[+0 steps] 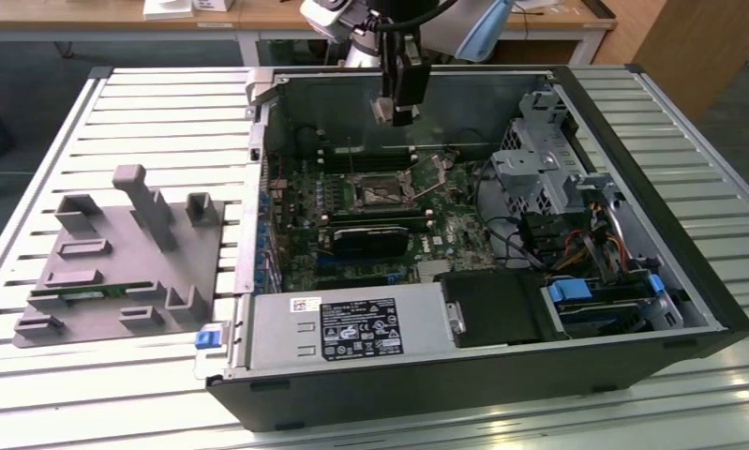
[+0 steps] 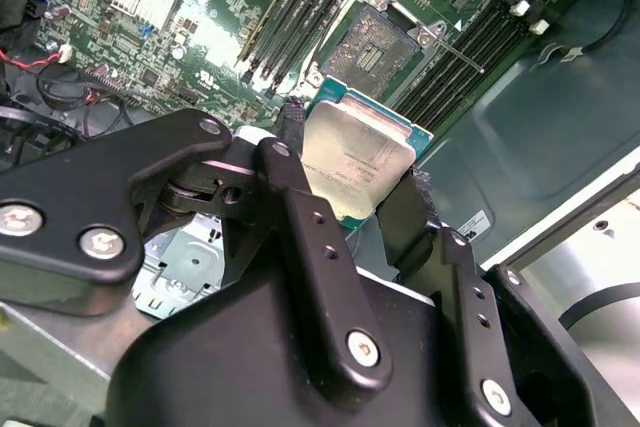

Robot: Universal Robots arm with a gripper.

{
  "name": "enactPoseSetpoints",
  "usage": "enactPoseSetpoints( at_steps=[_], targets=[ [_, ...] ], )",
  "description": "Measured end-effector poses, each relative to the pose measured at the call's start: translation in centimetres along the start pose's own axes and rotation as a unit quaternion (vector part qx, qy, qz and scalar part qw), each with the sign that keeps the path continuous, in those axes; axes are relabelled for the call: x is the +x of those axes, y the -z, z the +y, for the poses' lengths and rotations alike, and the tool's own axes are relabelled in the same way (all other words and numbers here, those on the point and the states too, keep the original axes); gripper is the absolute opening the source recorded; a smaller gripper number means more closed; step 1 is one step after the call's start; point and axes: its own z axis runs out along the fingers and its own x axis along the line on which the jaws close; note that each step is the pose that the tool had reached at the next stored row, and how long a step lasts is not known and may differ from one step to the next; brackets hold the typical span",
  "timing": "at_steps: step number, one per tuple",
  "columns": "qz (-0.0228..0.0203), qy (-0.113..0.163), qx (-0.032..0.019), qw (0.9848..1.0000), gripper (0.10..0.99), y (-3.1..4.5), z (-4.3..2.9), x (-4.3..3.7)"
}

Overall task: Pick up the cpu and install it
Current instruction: 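Place the cpu into insertion slot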

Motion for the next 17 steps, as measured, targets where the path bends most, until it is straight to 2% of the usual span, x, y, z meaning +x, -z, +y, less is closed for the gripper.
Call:
enactPoseSetpoints(
  at_steps=[17],
  targets=[
    [0.0000,0.000,0.0000,1.0000,0.541,-0.46,-0.03,0.00]
  ],
)
